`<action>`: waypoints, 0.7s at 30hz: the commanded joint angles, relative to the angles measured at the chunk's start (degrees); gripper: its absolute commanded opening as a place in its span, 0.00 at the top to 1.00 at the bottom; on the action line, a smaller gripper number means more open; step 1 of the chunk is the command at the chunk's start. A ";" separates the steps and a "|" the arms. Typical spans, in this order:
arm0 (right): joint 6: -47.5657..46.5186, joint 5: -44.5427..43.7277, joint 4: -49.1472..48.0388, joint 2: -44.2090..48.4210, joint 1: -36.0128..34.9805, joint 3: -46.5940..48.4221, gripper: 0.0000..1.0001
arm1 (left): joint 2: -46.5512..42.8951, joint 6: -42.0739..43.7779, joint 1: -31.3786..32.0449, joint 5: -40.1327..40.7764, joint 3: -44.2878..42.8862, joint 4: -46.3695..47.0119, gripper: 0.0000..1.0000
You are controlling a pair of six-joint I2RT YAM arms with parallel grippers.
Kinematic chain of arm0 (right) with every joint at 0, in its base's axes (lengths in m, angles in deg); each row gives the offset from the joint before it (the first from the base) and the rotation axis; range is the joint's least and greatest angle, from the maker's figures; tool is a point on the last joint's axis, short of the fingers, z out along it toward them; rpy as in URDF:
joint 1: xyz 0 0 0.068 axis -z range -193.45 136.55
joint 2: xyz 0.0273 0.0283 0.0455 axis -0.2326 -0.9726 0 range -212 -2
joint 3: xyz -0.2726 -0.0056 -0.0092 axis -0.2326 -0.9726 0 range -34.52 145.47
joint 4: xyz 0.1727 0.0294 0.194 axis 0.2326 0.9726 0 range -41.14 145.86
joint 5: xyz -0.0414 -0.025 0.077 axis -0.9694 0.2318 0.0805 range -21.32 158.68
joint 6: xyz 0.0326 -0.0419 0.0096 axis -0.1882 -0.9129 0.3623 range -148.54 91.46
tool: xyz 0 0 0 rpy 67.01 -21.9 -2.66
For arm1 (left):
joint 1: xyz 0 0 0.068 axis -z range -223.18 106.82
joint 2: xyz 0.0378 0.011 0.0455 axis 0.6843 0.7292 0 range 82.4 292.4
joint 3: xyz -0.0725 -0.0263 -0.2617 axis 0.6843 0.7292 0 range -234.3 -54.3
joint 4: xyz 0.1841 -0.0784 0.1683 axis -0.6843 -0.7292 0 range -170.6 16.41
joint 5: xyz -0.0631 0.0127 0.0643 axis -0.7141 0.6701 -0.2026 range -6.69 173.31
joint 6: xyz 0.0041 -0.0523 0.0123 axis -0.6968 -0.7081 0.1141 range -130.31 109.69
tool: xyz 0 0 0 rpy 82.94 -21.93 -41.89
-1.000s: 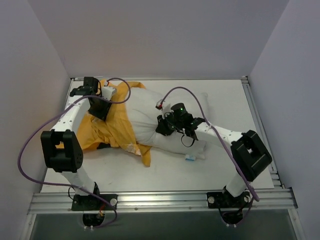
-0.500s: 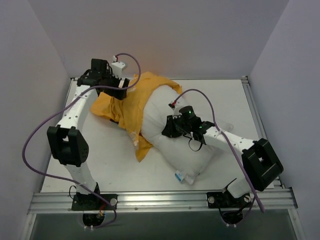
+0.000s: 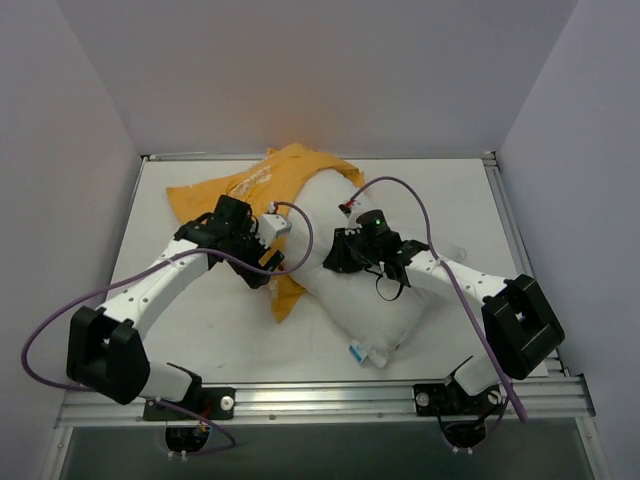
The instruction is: Remove the pillowcase from the pillow
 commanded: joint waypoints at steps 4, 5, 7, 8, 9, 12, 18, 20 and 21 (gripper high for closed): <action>1.89 -4.21 3.54 0.45 -0.09 -0.68 1.00 | 3.52 -4.06 6.55 9.45 2.10 10.34 0.06; 2.07 -4.56 3.54 0.54 0.00 -0.77 1.00 | 3.87 -4.41 6.73 8.32 3.15 11.48 0.06; 2.25 -5.35 3.63 0.54 -0.09 -0.77 1.00 | 3.96 -5.46 6.73 7.00 4.39 14.65 0.06; 2.25 -5.53 3.71 0.54 -0.09 -0.77 1.00 | 4.22 -6.08 6.73 6.30 4.83 15.44 0.06; 2.33 -5.71 3.89 0.54 -0.09 -0.77 1.00 | 4.57 -6.43 6.56 5.51 5.18 16.32 0.06; 1.29 -6.58 5.20 0.28 -0.09 0.02 1.00 | 6.59 -6.70 6.55 5.41 5.79 18.16 0.04; -1.97 -8.43 8.11 2.02 0.26 2.13 1.00 | 14.06 -7.40 3.40 7.08 5.36 20.10 0.52; -2.67 -8.43 8.98 3.26 1.74 2.04 1.00 | 15.04 -8.02 -0.29 6.03 5.53 20.72 0.71; -2.85 -7.39 9.16 4.57 2.71 1.61 1.00 | 15.04 -8.19 -1.60 5.94 5.45 20.72 0.98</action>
